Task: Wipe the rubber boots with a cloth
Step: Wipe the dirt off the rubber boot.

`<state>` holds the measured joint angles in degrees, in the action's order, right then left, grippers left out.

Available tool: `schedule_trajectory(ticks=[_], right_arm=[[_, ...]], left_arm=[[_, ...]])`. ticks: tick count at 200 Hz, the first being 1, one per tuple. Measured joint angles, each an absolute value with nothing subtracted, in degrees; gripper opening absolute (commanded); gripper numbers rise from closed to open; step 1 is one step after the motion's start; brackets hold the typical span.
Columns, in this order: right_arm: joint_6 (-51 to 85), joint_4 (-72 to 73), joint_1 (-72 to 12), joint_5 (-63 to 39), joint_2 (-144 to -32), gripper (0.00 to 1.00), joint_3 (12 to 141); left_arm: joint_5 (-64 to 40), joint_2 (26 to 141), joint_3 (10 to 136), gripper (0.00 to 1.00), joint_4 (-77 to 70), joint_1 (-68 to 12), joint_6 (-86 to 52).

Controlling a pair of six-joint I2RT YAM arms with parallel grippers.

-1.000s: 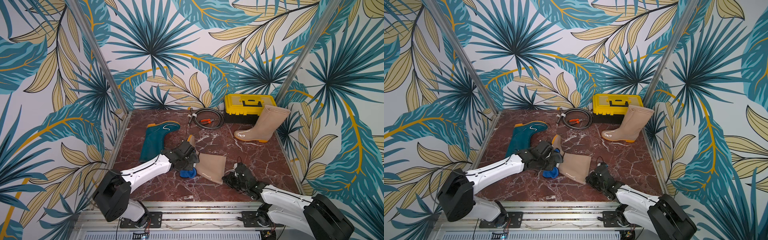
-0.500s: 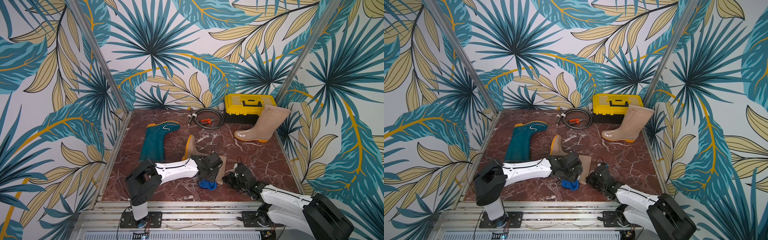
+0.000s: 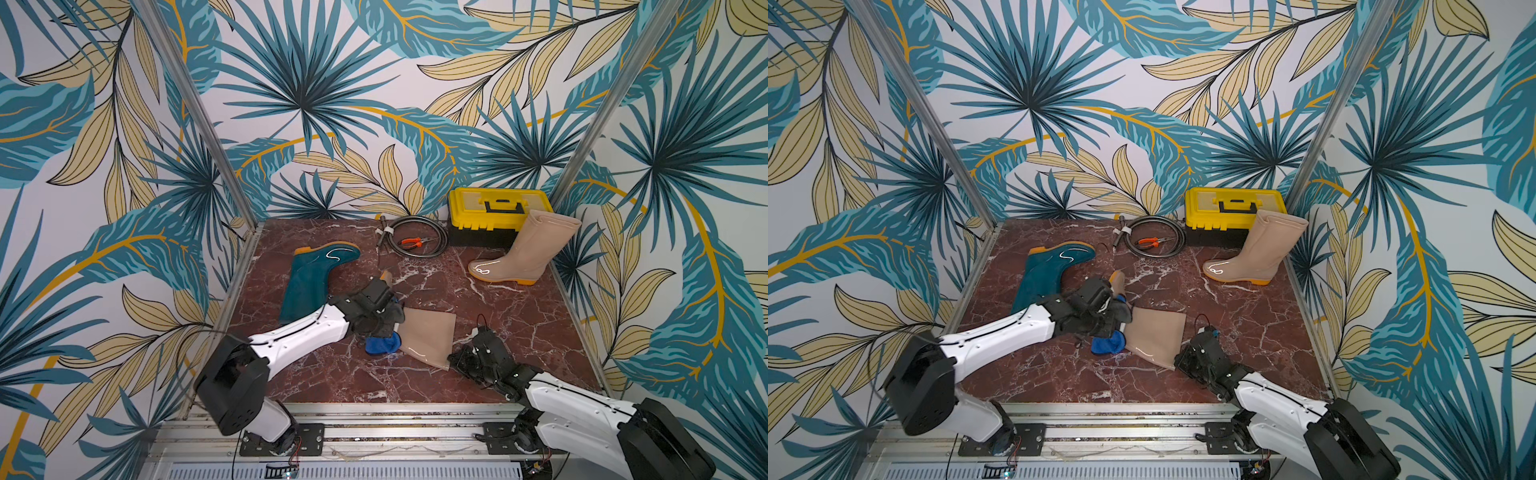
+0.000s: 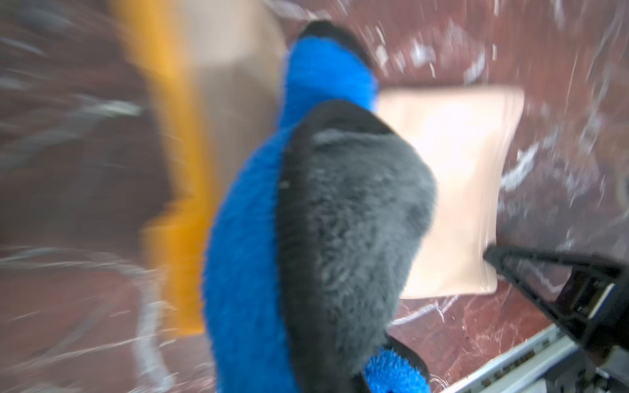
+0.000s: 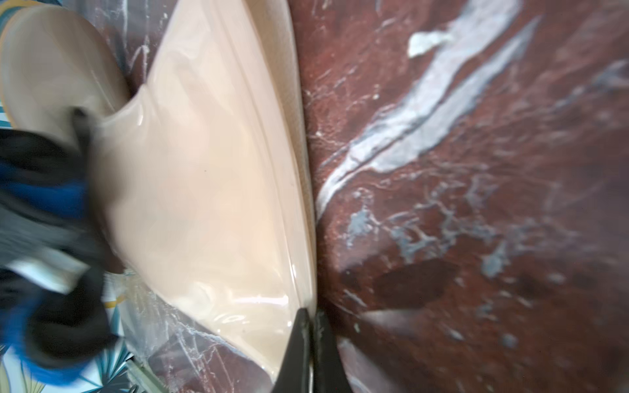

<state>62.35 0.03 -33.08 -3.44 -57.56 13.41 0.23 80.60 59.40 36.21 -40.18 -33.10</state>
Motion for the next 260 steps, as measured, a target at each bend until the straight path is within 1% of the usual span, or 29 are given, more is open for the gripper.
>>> schedule_trajectory(ticks=[22,42,66,90,110,126,155,182,201,220,227,240,260], right_arm=[[58.3,-12.3,-33.0,-0.8,-55.7,0.00,21.5],[53.6,-20.9,-33.0,2.0,-55.3,0.00,31.1],[48.9,-24.2,-33.0,3.6,-56.9,0.04,39.3],[47.0,-24.3,-33.3,3.3,-63.5,0.08,43.3],[46.9,-24.6,-34.3,3.0,-67.6,0.08,43.6],[47.2,-25.0,-34.9,3.2,-66.8,0.08,42.7],[48.2,-27.4,-35.1,6.5,-57.3,0.09,39.0],[48.8,-30.4,-35.1,10.5,-48.1,0.12,35.9],[49.3,-30.7,-35.1,11.9,-47.2,0.17,35.4],[49.9,-30.4,-35.1,12.1,-50.1,0.31,35.6],[50.4,-30.5,-35.1,12.3,-51.7,0.34,35.8],[51.5,-31.6,-35.1,13.0,-54.0,0.35,36.0],[52.1,-32.6,-35.1,13.5,-54.3,0.35,36.0]], left_arm=[[3.9,71.7,59.2,0.00,36.7,-38.9,-31.9],[5.5,67.7,59.1,0.00,36.7,-37.7,-30.9],[5.8,68.5,58.5,0.00,36.9,-35.2,-30.0],[5.0,72.5,58.4,0.00,37.4,-33.8,-29.8],[3.9,76.2,58.4,0.00,37.5,-33.5,-29.8],[3.1,78.5,58.4,0.00,37.6,-33.3,-29.8],[2.2,81.5,58.7,0.00,38.0,-32.8,-29.0],[1.5,84.4,60.1,0.00,38.4,-32.0,-28.3],[0.8,86.4,61.5,0.00,38.3,-31.9,-27.9],[-0.4,88.0,62.3,0.00,38.1,-31.9,-27.9],[-1.0,88.4,62.3,0.00,38.1,-31.9,-27.9],[-1.8,89.1,62.3,0.00,38.0,-31.9,-27.9],[-2.7,89.4,62.3,0.00,38.1,-31.9,-28.0]])
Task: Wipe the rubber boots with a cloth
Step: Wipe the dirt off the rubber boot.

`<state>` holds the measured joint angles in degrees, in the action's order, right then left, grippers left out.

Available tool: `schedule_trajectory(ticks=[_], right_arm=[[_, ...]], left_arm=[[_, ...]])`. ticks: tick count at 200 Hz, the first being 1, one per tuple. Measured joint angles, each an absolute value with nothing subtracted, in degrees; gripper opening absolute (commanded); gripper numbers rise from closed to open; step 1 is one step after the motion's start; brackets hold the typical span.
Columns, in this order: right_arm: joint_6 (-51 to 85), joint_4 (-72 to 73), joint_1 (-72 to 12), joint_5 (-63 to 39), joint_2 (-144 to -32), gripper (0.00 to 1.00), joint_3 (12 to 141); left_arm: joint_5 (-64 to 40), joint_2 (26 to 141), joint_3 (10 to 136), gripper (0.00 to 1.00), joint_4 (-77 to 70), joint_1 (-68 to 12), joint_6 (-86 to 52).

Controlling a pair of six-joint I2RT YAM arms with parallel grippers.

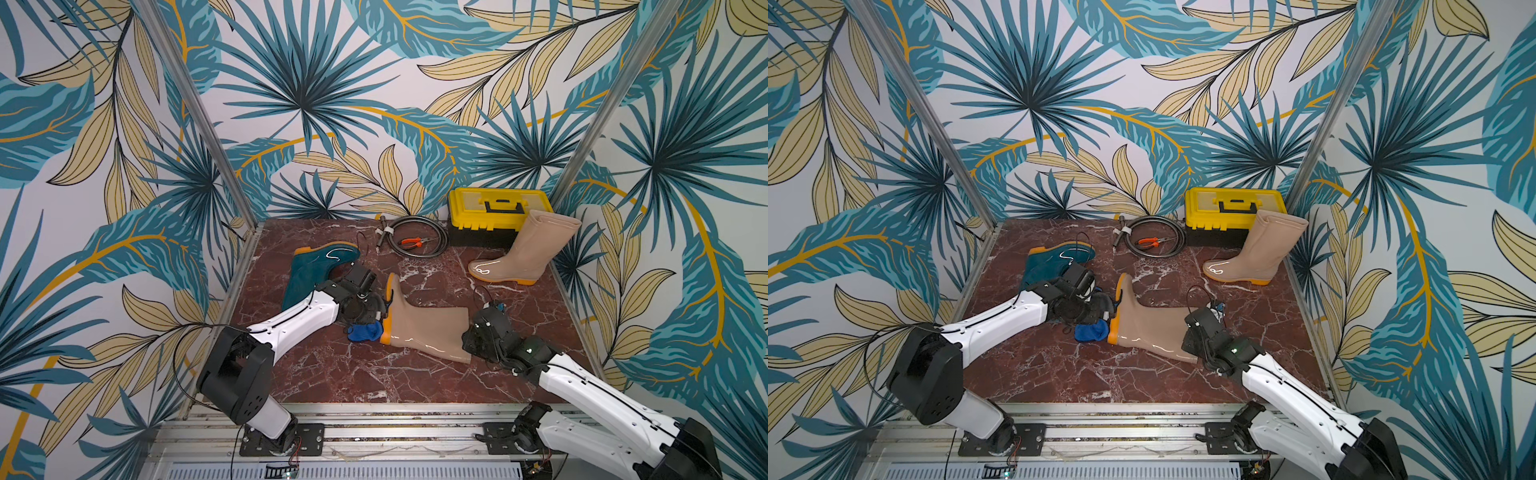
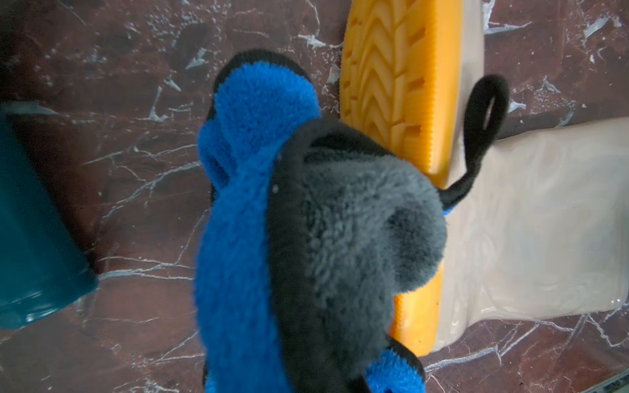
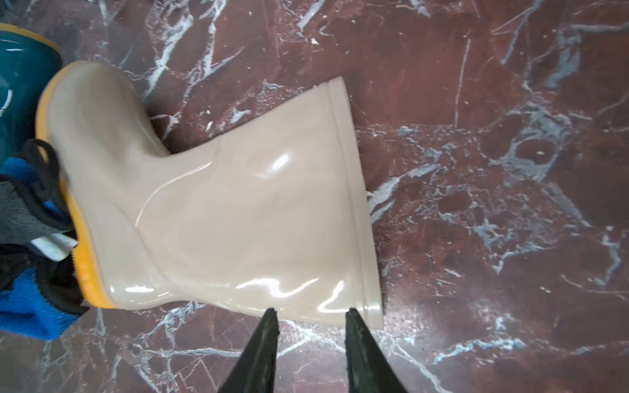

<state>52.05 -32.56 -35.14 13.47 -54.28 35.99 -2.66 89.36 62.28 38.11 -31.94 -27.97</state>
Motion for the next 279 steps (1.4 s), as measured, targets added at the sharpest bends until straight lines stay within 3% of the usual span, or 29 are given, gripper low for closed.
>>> schedule_trajectory(ticks=[33,87,118,167,203,279], right_arm=[[51.2,-27.3,-35.1,11.0,-55.9,0.35,36.0],[49.3,-12.7,-36.0,0.0,-79.6,0.36,42.5],[50.6,-5.7,-36.5,-4.7,-86.7,0.36,42.4],[53.3,1.1,-36.5,-5.2,-87.1,0.35,37.6],[57.5,7.6,-36.5,-5.0,-87.1,0.35,33.5],[64.5,17.6,-36.3,-5.2,-87.0,0.34,28.3]], left_arm=[[-3.6,88.6,62.3,0.00,38.1,-32.3,-28.1],[-3.2,88.7,68.4,0.00,38.6,-36.1,-28.0],[-2.9,94.0,77.4,0.00,38.3,-36.6,-26.9],[-2.4,110.2,94.0,0.00,37.6,-37.1,-23.7],[-1.5,118.9,97.5,0.00,36.9,-39.4,-23.5],[11.9,122.5,100.9,0.00,37.8,-40.6,-10.5]])
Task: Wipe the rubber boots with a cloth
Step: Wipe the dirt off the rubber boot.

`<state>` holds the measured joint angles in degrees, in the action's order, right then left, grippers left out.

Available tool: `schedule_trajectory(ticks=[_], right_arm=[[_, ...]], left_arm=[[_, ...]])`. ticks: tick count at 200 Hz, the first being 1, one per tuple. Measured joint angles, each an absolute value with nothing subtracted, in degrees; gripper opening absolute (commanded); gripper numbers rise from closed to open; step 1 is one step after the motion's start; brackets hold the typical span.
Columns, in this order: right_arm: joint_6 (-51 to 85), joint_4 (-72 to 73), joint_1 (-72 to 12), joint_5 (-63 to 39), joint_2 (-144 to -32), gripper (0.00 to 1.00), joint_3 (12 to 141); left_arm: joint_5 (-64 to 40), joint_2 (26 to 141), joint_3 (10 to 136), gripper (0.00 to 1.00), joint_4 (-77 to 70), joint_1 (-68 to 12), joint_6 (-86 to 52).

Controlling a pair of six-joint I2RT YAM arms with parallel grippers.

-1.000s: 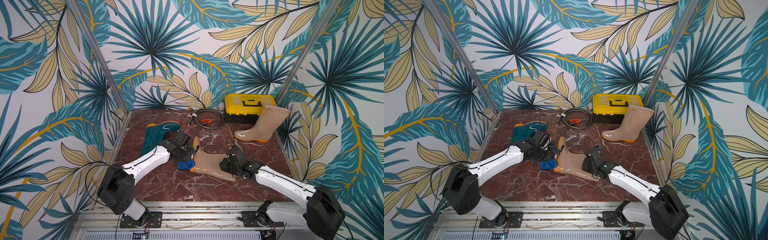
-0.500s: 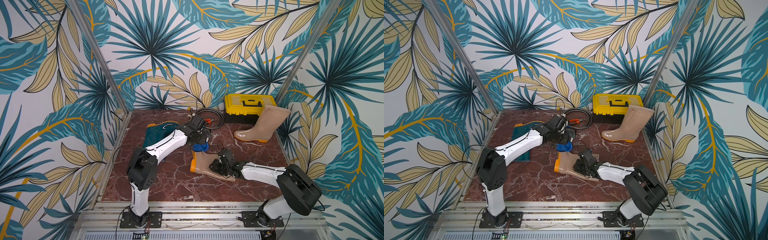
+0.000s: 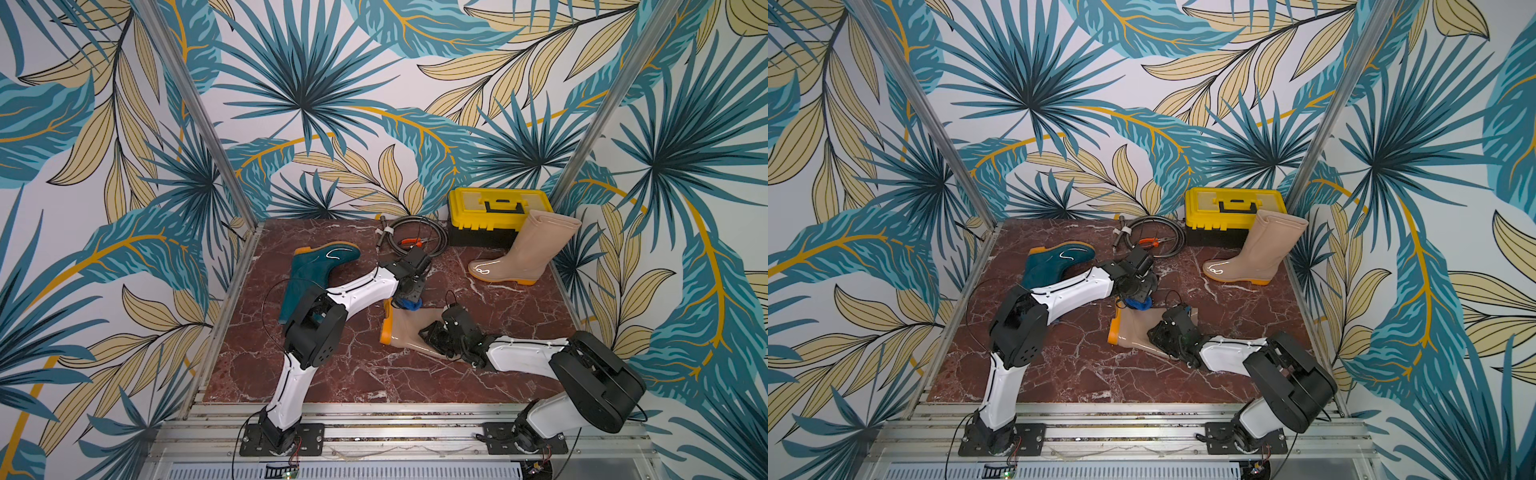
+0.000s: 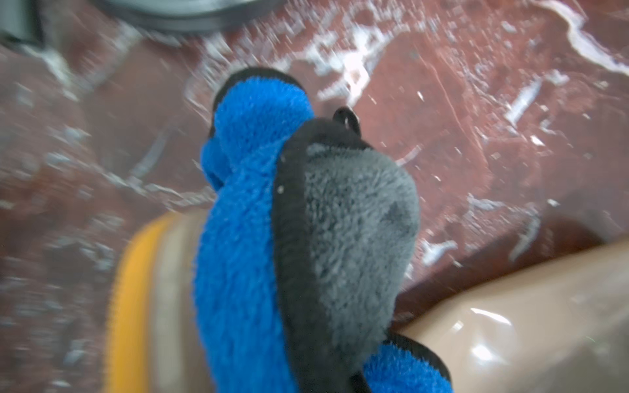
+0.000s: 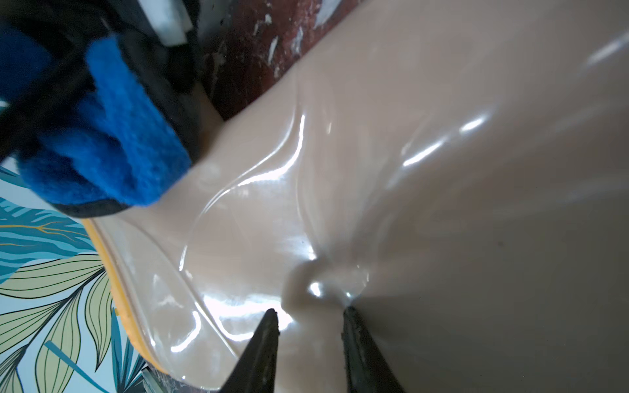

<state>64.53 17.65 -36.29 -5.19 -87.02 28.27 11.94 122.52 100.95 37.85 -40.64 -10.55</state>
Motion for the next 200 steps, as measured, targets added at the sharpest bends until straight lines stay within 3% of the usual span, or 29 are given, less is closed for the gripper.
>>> schedule_trajectory(ticks=[54,113,147,200], right_arm=[[66.3,19.1,-36.3,-4.9,-87.0,0.34,27.5],[66.4,19.1,-36.3,-4.8,-87.0,0.33,27.5],[66.5,19.2,-36.3,-4.8,-87.1,0.33,27.5],[66.5,19.7,-36.4,-4.3,-86.1,0.33,26.7]], left_arm=[[16.7,126.1,114.2,0.00,38.0,-36.2,-4.1],[6.3,119.1,105.7,0.00,38.8,-40.2,-14.0],[1.7,120.9,104.5,0.00,38.8,-42.3,-17.6],[9.5,123.4,105.2,0.00,39.7,-41.0,-12.7]])
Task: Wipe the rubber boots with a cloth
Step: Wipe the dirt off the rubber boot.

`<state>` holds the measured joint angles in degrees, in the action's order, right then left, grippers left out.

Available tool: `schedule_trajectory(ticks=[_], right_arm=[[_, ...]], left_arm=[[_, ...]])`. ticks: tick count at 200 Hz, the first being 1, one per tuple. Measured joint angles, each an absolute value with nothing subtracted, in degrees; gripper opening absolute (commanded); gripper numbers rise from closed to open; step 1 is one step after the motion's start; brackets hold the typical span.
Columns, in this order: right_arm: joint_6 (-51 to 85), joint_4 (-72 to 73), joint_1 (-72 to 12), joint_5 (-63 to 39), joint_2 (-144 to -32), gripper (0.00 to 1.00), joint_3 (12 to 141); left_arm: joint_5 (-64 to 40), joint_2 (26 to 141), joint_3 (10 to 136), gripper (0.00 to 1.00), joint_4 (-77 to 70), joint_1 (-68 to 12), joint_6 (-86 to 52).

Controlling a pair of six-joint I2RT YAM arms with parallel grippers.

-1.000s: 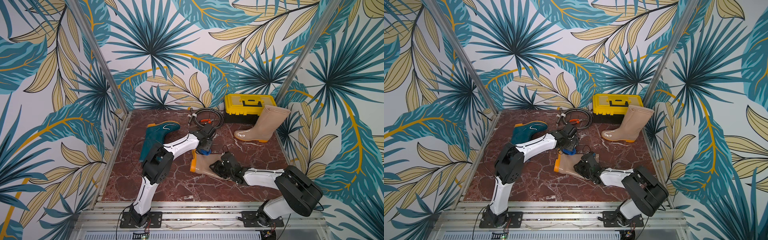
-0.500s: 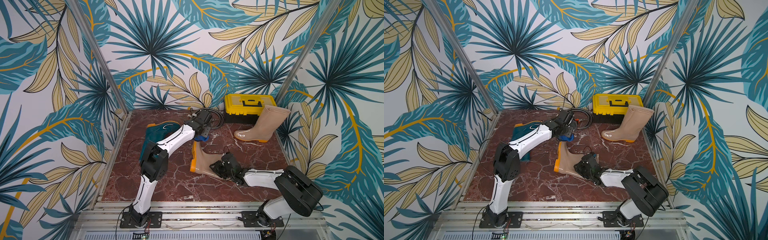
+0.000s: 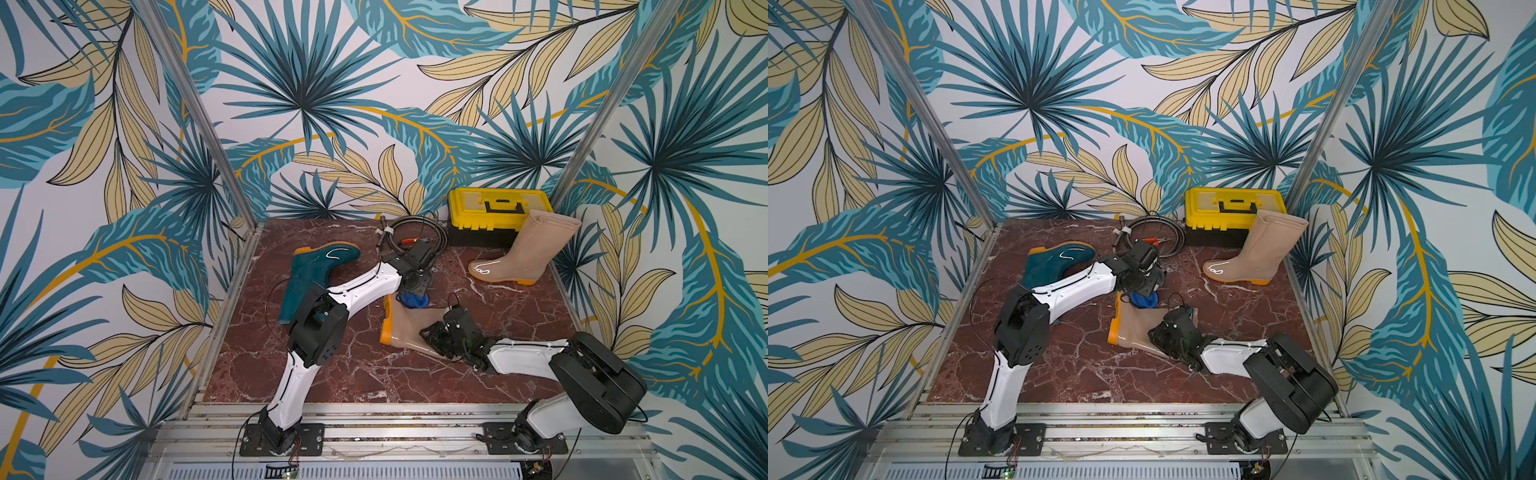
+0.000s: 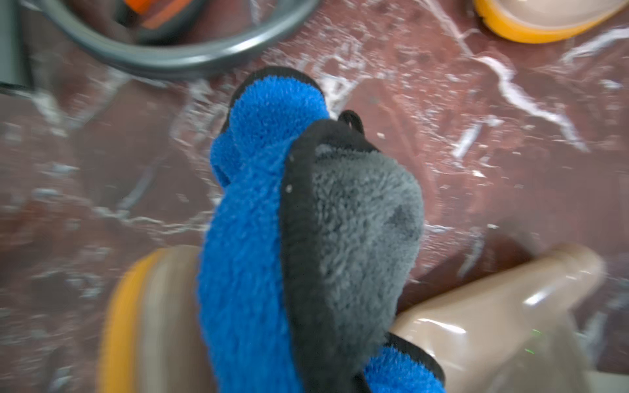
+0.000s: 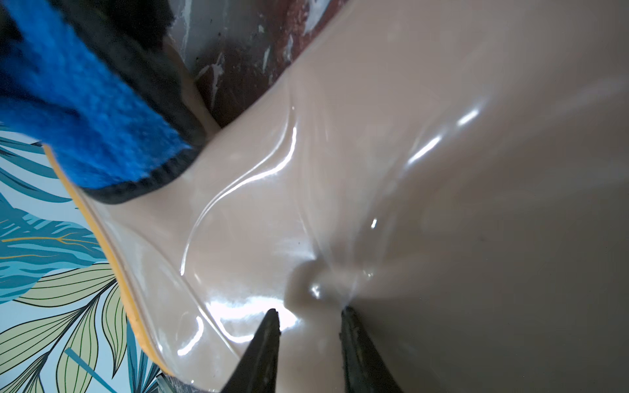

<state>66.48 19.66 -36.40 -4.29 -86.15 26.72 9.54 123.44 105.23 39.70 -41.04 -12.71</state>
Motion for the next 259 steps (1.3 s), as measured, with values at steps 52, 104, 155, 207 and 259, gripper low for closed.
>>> schedule_trajectory(ticks=[52,104,155,207,259], right_arm=[[67.1,21.0,-36.4,-4.3,-86.3,0.33,26.1],[67.5,21.8,-36.4,-4.3,-86.4,0.33,25.8],[67.6,22.0,-36.4,-4.4,-86.9,0.33,25.9],[67.9,22.1,-36.4,-4.3,-87.0,0.33,25.9],[67.9,22.7,-36.2,-5.0,-87.5,0.33,26.0]], left_arm=[[15.1,120.0,109.7,0.00,39.7,-37.3,-7.9],[10.5,111.4,97.5,0.00,38.4,-37.4,-12.4],[4.8,103.4,81.2,0.00,37.9,-40.2,-19.1],[2.7,90.3,62.3,0.00,37.8,-49.0,-30.7],[5.0,86.6,59.7,0.00,40.2,-52.0,-34.9]])
